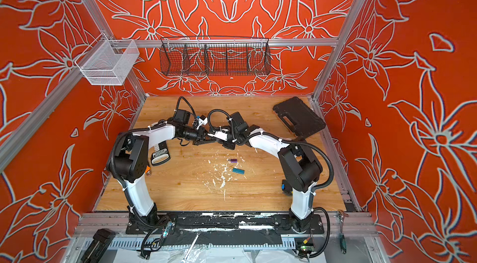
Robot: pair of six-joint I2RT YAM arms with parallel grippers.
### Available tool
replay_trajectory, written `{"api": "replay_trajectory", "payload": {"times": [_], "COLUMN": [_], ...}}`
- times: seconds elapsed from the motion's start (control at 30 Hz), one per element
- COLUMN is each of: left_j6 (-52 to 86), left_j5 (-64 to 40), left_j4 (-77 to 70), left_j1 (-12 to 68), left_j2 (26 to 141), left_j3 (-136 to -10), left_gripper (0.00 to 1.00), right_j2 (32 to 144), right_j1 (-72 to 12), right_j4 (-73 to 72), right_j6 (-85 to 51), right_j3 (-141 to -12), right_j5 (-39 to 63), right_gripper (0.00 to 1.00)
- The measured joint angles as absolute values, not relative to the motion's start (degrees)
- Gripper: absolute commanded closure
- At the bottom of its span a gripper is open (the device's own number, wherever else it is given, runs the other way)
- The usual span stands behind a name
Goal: Close the usb drive cover
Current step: Close the cover of the USB drive.
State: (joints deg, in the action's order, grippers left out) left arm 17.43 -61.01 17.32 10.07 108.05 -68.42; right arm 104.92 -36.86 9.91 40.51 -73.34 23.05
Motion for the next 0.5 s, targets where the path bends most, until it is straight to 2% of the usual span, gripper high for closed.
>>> {"api": "replay_trajectory", "payload": {"times": [0.07,0.23,0.5], "left_j6": [17.67,18.13,17.56], "left_j5": [-61.06,-60.69,-57.87], "left_j4": [17.39,16.91,16.47], "left_j1": [10.11,8.84,6.92], "left_j2": [107.48,104.05,98.15], "left_j3": [-68.4,-68.27,-66.85], "left_gripper": [0.7,0.63,0.6], "right_j2": [104.27,103.0,102.87], "right_j1": [-36.8,-35.05,-32.12], "right_j4": [10.31,12.82,19.38], "right_j6": [41.74,44.64,47.57], "right_j3": [-73.36,-73.12,-72.05], "right_j5": [23.07,21.82,19.27], "right_gripper": [0.9,0.9,0.89]}}
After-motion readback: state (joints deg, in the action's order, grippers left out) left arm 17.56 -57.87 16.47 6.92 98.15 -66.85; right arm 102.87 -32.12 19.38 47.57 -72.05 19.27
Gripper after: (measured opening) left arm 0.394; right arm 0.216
